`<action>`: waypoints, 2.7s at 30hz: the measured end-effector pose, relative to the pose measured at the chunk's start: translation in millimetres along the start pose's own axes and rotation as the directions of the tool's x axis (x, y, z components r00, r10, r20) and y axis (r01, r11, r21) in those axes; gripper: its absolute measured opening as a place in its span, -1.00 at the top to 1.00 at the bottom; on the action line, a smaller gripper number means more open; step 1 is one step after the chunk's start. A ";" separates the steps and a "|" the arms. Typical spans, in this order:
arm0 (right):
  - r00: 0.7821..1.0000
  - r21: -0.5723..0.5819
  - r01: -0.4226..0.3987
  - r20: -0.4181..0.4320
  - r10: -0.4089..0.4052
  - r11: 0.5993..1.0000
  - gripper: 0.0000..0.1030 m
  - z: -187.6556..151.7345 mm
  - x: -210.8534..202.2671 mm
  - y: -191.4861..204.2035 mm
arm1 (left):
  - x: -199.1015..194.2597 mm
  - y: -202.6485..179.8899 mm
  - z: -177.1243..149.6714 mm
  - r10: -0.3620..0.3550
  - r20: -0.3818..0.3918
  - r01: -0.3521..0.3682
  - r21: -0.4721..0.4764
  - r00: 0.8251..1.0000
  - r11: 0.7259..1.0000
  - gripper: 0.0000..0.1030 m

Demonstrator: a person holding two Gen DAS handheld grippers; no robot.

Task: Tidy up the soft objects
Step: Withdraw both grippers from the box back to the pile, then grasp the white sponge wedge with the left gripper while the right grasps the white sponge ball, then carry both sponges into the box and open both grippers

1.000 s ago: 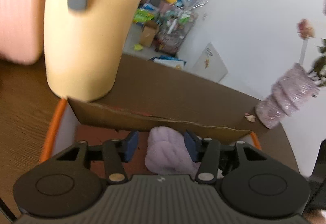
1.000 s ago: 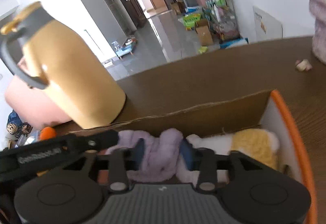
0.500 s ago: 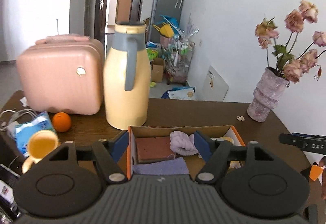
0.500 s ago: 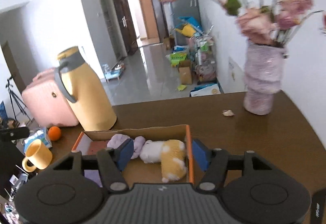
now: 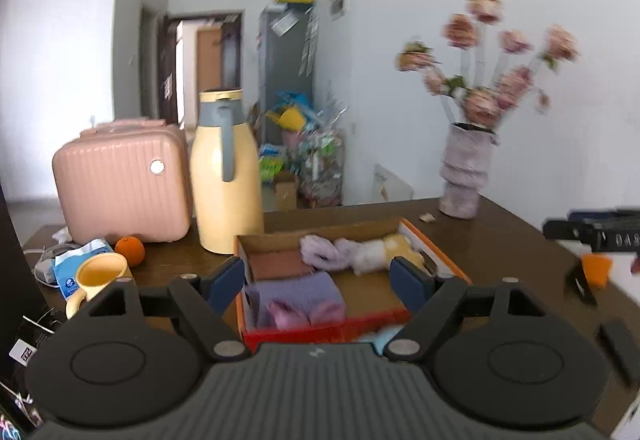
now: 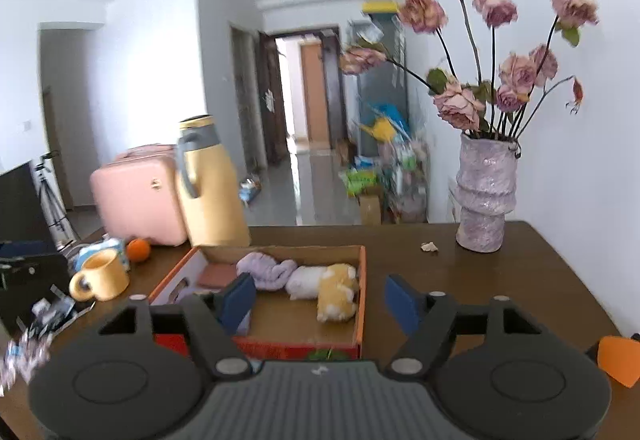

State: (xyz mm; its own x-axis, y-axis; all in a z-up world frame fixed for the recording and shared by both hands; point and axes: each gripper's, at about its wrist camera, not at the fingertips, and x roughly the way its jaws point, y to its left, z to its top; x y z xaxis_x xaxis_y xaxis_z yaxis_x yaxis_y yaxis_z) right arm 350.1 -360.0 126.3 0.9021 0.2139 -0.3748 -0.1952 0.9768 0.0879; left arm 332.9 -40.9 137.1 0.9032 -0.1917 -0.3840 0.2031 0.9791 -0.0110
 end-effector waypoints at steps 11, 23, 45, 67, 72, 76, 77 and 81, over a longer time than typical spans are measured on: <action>0.999 -0.140 -0.024 0.018 0.027 0.990 -0.51 -125.6 -81.7 36.4 | -77.4 -19.6 -131.9 -0.074 -0.015 0.074 -0.024 0.997 0.997 -0.62; 0.998 -0.048 -0.054 -0.042 0.052 0.997 -0.53 -193.5 -115.8 53.9 | -111.3 2.4 -185.4 0.030 -0.093 -0.035 -0.059 0.995 0.998 -0.62; 0.873 0.236 -0.378 -0.232 0.430 0.895 -0.53 -170.8 75.6 148.0 | 16.4 62.2 -204.7 -0.213 -0.234 0.207 -0.048 0.949 0.977 0.38; 0.969 0.109 -0.196 -0.129 0.210 0.974 -0.09 -168.3 -0.2 95.0 | -31.1 39.0 -193.1 -0.254 -0.162 0.234 -0.134 0.954 0.963 0.65; 0.977 0.116 -0.178 -0.100 0.190 0.977 -0.09 -171.8 -22.4 75.0 | -36.3 13.5 -183.5 -0.269 -0.152 0.253 -0.115 0.951 0.961 0.65; 0.978 0.064 -0.190 -0.074 0.194 0.980 -0.09 -149.8 -17.1 66.7 | -25.4 1.6 -157.0 -0.285 -0.138 0.275 -0.085 0.949 0.958 0.65; 0.979 0.032 -0.192 -0.060 0.194 0.981 -0.09 -138.0 -11.6 65.3 | -18.2 0.9 -141.9 -0.291 -0.130 0.283 -0.076 0.948 0.956 0.65; 0.983 -0.083 -0.176 -0.060 0.171 0.981 -0.10 -80.3 44.9 58.2 | 40.2 -0.7 -67.6 -0.307 -0.119 0.305 -0.036 0.944 0.952 0.64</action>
State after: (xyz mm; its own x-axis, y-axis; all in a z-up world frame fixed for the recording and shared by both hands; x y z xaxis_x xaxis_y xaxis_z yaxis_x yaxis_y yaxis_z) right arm 348.3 -293.0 40.5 0.8303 0.3782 -0.4093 -0.3822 0.9210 0.0756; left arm 343.5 -44.7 59.2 0.7459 -0.4732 -0.4688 0.4549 0.8760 -0.1604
